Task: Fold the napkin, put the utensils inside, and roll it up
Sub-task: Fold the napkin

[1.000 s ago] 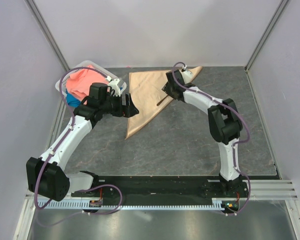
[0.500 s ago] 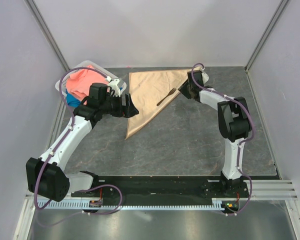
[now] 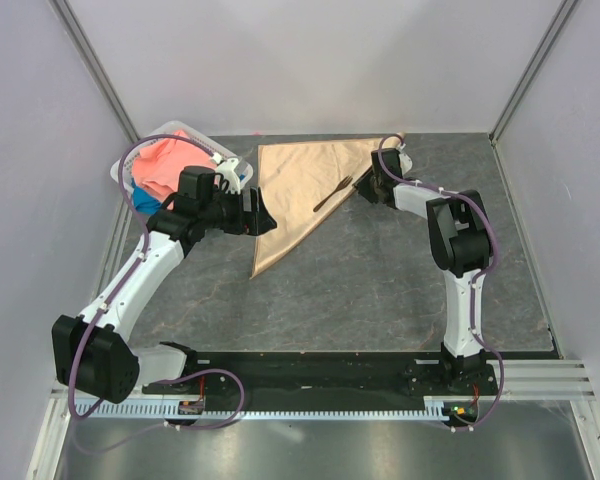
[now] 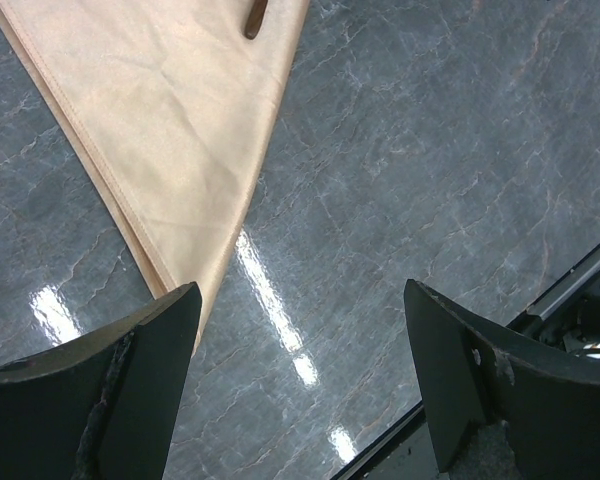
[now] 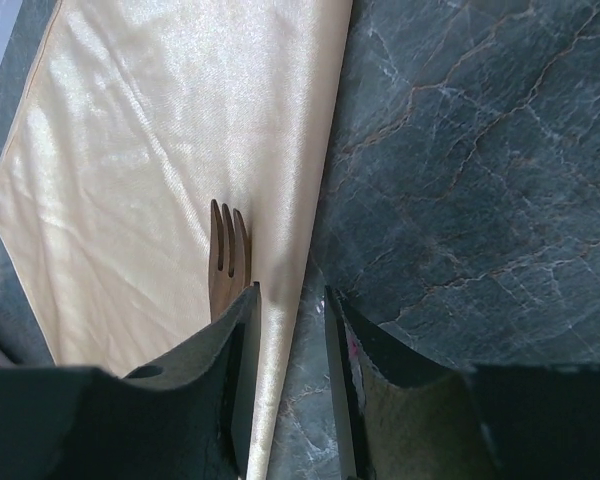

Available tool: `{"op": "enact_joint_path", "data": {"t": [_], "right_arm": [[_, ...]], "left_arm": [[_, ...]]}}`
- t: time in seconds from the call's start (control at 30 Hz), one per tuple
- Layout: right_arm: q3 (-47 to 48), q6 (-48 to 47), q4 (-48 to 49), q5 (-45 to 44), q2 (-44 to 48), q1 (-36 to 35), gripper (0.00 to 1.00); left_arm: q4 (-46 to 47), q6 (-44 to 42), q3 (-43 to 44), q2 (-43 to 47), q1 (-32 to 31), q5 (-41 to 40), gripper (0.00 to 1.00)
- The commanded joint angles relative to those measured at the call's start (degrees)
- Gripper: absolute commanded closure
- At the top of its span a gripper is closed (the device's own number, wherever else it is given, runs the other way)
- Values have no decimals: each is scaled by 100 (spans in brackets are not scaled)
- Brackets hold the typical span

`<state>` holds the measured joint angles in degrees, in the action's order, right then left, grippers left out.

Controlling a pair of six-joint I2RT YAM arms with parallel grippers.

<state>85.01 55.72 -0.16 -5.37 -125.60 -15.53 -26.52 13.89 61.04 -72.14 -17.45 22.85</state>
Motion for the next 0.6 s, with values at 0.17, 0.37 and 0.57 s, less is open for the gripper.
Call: {"op": "enact_joint_path", "data": {"t": [0.17, 0.37, 0.57], "right_arm": [[208, -35, 25, -158, -210, 68, 63], [419, -114, -230, -140, -386, 68, 69], [481, -149, -282, -114, -483, 68, 72]], "left_arm": [[42, -299, 110, 86, -4, -18, 10], [51, -299, 110, 77, -13, 0, 10], [33, -308, 102, 68, -13, -9, 11]]}}
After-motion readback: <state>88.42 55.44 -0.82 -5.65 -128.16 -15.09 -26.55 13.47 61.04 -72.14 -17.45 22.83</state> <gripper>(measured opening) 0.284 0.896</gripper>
